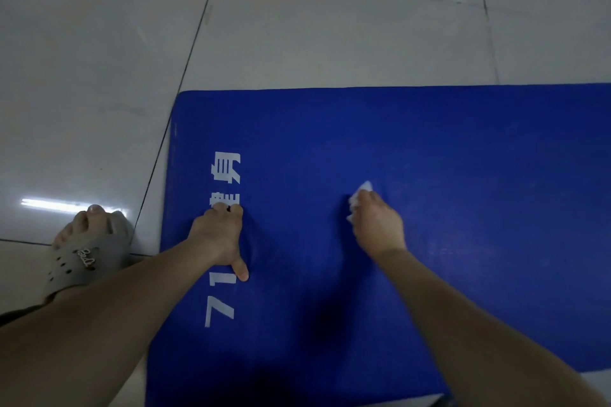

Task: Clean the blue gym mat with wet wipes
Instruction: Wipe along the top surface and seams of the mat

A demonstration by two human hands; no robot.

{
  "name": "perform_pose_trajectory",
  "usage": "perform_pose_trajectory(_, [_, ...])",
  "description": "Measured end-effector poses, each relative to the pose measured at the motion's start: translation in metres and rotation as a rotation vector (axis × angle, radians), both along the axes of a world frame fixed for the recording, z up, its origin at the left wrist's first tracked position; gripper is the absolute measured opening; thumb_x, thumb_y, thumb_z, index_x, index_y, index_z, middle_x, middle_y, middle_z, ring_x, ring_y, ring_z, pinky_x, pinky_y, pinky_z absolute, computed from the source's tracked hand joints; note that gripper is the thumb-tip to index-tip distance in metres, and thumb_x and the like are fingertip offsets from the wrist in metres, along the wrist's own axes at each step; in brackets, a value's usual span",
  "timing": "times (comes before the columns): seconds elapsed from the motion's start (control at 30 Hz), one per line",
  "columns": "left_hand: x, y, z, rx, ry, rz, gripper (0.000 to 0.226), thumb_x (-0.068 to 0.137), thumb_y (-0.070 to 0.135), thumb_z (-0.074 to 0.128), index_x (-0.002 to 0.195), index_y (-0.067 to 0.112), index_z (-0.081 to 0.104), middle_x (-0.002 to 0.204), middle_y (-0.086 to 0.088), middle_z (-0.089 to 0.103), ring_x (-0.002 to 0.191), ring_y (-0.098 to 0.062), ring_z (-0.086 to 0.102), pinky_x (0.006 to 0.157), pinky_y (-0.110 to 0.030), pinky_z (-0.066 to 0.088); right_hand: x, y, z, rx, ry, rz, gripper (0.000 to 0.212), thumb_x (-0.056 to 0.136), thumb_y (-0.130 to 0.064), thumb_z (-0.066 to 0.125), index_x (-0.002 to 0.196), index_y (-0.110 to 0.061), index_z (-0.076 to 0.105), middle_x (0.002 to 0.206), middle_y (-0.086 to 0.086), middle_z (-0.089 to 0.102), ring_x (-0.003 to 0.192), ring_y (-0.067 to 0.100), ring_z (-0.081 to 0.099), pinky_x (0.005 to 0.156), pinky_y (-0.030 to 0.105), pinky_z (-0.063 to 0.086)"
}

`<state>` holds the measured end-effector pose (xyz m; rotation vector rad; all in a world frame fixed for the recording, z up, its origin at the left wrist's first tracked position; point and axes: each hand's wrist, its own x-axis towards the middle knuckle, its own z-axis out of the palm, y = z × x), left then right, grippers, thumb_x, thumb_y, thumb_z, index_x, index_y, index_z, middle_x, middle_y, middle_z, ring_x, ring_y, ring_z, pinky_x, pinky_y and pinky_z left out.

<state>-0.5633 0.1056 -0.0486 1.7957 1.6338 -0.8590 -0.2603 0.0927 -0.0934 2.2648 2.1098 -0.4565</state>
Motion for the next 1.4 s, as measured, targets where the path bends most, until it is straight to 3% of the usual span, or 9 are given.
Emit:
perform_pose_trajectory(0.1, [-0.001,-0.001,0.001,0.008,-0.008,-0.005,0.13,0.036,0.068,0.093,0.138,0.018,0.032,0.136,-0.006,0.042,0.119,-0.022,0.049,0.087,-0.036,0.051,0.06,0.007,0.008,-0.086,-0.122,-0.15,0.07,0.1,-0.031,0.059,0.152,0.002,0.027,0.142,0.013,0.052,0.119,0.027,0.06,0.091,0.035,0.052])
perform_pose_trajectory(0.27, [0.0,0.001,-0.001,0.009,-0.002,-0.007,0.128,0.034,0.067,0.094,0.135,0.018,0.034,0.134,-0.007,0.043,0.117,-0.022,0.05,0.088,-0.036,0.052,0.052,0.017,0.017,-0.062,-0.019,-0.339,0.032,0.094,-0.018,0.067,0.116,0.0,0.052,0.117,0.021,0.063,0.096,0.039,0.067,0.07,0.038,0.048])
perform_pose_trajectory(0.57, [0.003,0.002,-0.004,-0.009,0.052,-0.006,0.126,0.033,0.068,0.094,0.134,0.019,0.035,0.132,-0.007,0.043,0.114,-0.022,0.051,0.076,-0.033,0.046,-0.134,-0.009,0.015,-0.124,0.068,0.135,0.049,0.101,-0.017,0.053,0.147,-0.009,0.038,0.157,0.028,0.026,0.107,0.027,0.064,0.086,0.033,0.052])
perform_pose_trajectory(0.8, [-0.001,0.011,0.002,-0.081,0.031,-0.057,0.129,0.042,0.069,0.092,0.143,0.019,0.03,0.141,-0.007,0.041,0.122,-0.024,0.05,0.087,-0.035,0.05,-0.107,-0.003,0.017,-0.137,0.173,0.345,0.037,0.097,-0.007,0.052,0.134,-0.012,0.056,0.132,0.01,0.053,0.108,0.031,0.061,0.082,0.037,0.051])
perform_pose_trajectory(0.9, [-0.003,0.036,0.015,-0.261,-0.044,-0.029,0.102,0.056,0.069,0.087,0.136,0.02,0.046,0.125,0.004,0.057,0.109,-0.015,0.058,0.086,-0.029,0.053,-0.045,0.013,0.017,-0.089,0.111,0.143,0.035,0.098,-0.008,0.049,0.131,-0.017,0.058,0.124,0.007,0.058,0.104,0.031,0.064,0.082,0.037,0.052])
perform_pose_trajectory(1.0, [-0.004,0.063,0.026,-0.201,-0.04,-0.096,0.058,0.064,0.072,0.081,0.091,0.024,0.06,0.087,0.009,0.062,0.079,-0.009,0.058,0.066,-0.026,0.046,0.023,0.02,0.019,-0.052,-0.025,-0.087,0.036,0.095,-0.011,0.053,0.131,-0.013,0.051,0.119,0.012,0.056,0.098,0.034,0.063,0.069,0.039,0.048])
perform_pose_trajectory(1.1, [-0.005,0.078,0.028,0.094,-0.026,-0.159,0.073,0.056,0.077,0.081,0.094,0.024,0.047,0.085,0.01,0.055,0.079,-0.01,0.055,0.064,-0.029,0.045,0.067,0.025,0.021,-0.042,-0.085,-0.261,0.036,0.096,-0.014,0.055,0.129,-0.005,0.045,0.118,0.015,0.053,0.08,0.029,0.052,0.058,0.033,0.035])
perform_pose_trajectory(1.23, [-0.004,0.075,0.013,0.094,0.008,-0.214,0.105,0.048,0.078,0.083,0.127,0.022,0.044,0.111,0.004,0.051,0.1,-0.017,0.053,0.078,-0.031,0.047,0.054,0.04,0.014,-0.057,0.012,-0.341,0.017,0.098,-0.018,0.057,0.107,-0.003,0.055,0.117,0.016,0.057,0.082,0.032,0.061,0.063,0.031,0.037])
perform_pose_trajectory(1.4, [0.001,0.077,0.002,0.035,0.019,-0.157,0.125,0.045,0.073,0.088,0.144,0.019,0.034,0.132,-0.002,0.047,0.114,-0.019,0.052,0.085,-0.033,0.048,-0.049,0.049,0.003,-0.134,-0.005,-0.012,0.025,0.098,-0.031,0.057,0.119,-0.018,0.053,0.127,0.008,0.052,0.095,0.016,0.063,0.064,0.024,0.041])
